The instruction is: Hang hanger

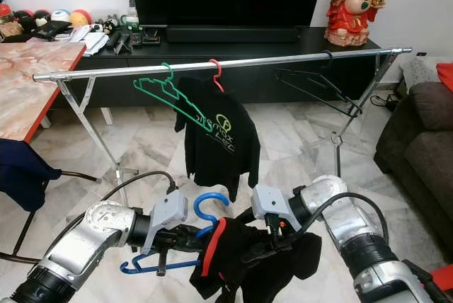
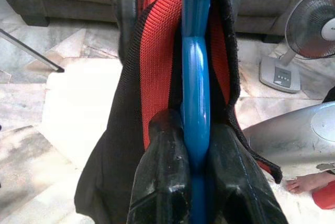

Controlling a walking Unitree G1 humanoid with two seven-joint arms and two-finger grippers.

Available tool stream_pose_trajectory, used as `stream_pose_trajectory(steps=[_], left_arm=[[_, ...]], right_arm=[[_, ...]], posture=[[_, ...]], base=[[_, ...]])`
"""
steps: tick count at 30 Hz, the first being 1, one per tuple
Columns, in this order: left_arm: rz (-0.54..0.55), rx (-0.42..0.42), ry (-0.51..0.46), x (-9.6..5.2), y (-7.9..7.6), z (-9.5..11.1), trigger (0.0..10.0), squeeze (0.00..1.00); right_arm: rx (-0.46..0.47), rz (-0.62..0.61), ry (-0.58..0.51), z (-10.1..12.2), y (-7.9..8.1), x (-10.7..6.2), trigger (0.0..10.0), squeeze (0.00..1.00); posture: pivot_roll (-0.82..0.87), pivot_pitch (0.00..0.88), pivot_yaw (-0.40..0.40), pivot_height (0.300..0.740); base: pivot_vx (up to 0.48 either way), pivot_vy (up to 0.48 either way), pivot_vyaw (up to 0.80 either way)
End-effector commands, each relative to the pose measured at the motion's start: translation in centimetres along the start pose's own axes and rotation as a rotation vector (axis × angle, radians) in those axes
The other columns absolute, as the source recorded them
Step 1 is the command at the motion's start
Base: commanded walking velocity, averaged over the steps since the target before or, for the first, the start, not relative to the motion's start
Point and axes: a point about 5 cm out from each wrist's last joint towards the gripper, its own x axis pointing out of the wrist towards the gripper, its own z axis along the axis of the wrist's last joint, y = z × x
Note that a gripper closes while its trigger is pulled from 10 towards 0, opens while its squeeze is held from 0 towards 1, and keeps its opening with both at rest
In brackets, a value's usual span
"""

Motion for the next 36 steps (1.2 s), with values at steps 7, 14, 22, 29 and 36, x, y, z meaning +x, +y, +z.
stream_pose_trajectory(steps=[7,14,22,29,36], left_arm=[[-0.010,0.085,-0.043,0.3,0.2,1.9,10.0,0.00],[-0.006,0.096,-0.036,0.5,0.3,1.9,10.0,0.00],[0.006,0.111,-0.027,0.5,0.5,1.9,10.0,0.00],[0.004,0.125,-0.029,0.6,0.7,2.2,10.0,0.00],[0.001,0.130,-0.028,0.7,0.7,2.3,10.0,0.00]], right_arm=[[-0.003,0.026,0.011,-0.1,0.1,0.6,0.0,0.00],[-0.005,0.051,-0.020,0.2,0.3,1.1,0.0,0.00],[-0.001,0.062,-0.013,0.0,0.4,1.3,0.0,0.00],[0.009,0.083,0.029,-0.5,0.6,1.3,0.0,0.00],[0.014,0.115,0.079,-1.1,1.0,1.4,0.0,0.00]], posture=[[-0.05,0.032,-0.048,0.740],[-0.05,0.023,-0.045,0.740],[-0.05,0.011,-0.042,0.740],[-0.05,0.005,-0.040,0.740],[-0.05,0.010,-0.043,0.740]], base=[[0.000,0.000,0.00],[0.000,0.000,0.00],[0.000,0.000,0.00],[0.000,0.000,0.00],[0.000,0.000,0.00]])
